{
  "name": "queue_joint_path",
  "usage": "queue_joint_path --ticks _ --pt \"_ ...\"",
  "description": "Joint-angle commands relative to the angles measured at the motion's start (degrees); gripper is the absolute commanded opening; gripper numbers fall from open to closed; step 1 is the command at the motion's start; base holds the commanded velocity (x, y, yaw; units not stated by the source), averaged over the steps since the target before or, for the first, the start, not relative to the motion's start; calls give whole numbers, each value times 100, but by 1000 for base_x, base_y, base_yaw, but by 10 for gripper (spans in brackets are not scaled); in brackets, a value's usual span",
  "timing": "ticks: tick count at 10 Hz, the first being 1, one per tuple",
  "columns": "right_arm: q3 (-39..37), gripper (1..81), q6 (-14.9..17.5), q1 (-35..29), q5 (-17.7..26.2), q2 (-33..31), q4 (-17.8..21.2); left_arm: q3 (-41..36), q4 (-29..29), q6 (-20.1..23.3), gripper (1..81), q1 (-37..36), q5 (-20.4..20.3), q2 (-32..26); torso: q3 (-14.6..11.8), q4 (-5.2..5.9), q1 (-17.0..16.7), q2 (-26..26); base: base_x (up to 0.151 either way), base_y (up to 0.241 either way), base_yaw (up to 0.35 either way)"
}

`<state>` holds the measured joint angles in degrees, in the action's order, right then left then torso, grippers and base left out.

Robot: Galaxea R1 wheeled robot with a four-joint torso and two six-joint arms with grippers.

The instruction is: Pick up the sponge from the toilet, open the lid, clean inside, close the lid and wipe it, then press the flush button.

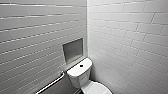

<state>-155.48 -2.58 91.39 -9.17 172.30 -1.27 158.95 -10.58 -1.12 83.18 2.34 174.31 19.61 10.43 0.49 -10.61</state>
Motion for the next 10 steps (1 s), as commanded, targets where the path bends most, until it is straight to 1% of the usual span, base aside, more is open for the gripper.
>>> queue_joint_path --ticks 1,10 --pt "-148 10 39 -126 372 202 -67 31 -84 42 811 -271 249 7 0 0 0 0 0 0 0" --pt "-175 10 83 -143 372 246 -146 31 -93 42 811 -271 249 -1 -2 0 -2 0 0 0 0"
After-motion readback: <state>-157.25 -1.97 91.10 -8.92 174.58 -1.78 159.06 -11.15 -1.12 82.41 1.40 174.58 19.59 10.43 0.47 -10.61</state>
